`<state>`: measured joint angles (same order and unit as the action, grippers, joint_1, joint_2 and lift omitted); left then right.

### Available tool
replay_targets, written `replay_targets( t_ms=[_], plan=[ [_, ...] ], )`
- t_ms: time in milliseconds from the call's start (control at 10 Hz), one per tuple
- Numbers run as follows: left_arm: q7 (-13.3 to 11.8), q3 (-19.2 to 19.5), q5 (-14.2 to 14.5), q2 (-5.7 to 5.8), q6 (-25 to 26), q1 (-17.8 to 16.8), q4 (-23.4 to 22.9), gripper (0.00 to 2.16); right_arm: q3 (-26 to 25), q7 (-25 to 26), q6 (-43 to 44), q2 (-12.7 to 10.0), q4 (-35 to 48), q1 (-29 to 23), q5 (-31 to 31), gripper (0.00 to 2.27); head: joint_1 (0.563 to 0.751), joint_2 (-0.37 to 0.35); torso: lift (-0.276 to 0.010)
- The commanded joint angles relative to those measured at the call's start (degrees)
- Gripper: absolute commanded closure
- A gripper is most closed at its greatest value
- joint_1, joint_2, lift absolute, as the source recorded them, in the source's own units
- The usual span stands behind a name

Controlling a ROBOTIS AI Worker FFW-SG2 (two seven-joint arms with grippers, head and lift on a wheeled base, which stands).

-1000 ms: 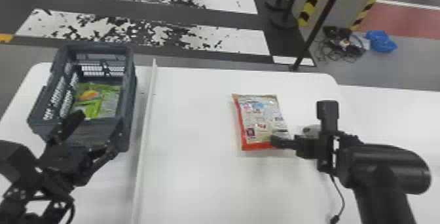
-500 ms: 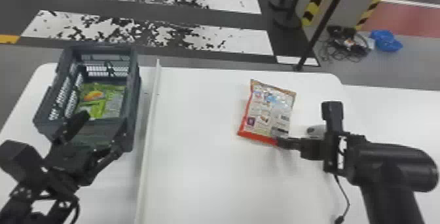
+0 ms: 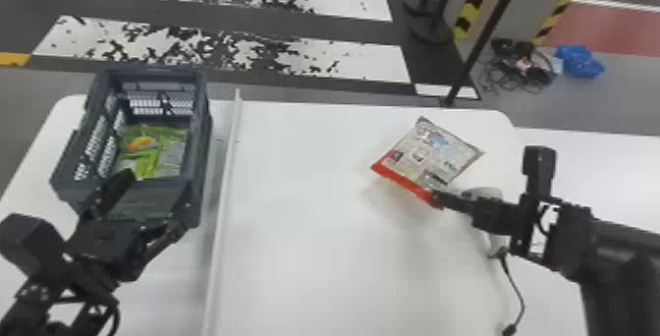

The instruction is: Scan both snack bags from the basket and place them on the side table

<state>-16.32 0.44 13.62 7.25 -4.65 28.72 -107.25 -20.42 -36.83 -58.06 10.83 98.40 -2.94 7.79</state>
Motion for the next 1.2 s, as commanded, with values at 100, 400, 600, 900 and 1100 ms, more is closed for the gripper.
replay_targets(
  t_ms=[100, 400, 600, 900, 1100],
  plan=[
    [0.0, 0.0, 0.0, -0.04, 0.0, 0.1, -0.1, 0.1, -7.3, 0.4, -0.4, -0.4, 3.6, -0.1, 5.8, 2.26, 0.695, -0.176, -0.075],
    [0.0, 0.0, 0.0, 0.05, -0.1, 0.2, -0.1, 0.1, -16.7, 3.7, -0.6, -0.1, 1.5, 4.3, 6.7, 2.25, 0.695, -0.243, -0.075],
    [0.0, 0.0, 0.0, 0.05, -0.1, 0.2, -0.1, 0.1, -21.6, 8.1, 0.6, 0.2, -0.8, 5.0, 7.8, 2.26, 0.695, -0.317, -0.075],
    [0.0, 0.0, 0.0, 0.05, -0.1, 0.2, -0.1, 0.1, -24.7, 17.5, 1.5, 1.5, -5.6, 5.1, 7.9, 2.26, 0.695, -0.35, -0.075],
    [0.0, 0.0, 0.0, 0.05, -0.1, 0.2, -0.1, 0.1, -25.3, 22.2, 6.8, 2.5, -11.7, 5.5, 7.9, 2.26, 0.695, -0.35, -0.075]
  ],
)
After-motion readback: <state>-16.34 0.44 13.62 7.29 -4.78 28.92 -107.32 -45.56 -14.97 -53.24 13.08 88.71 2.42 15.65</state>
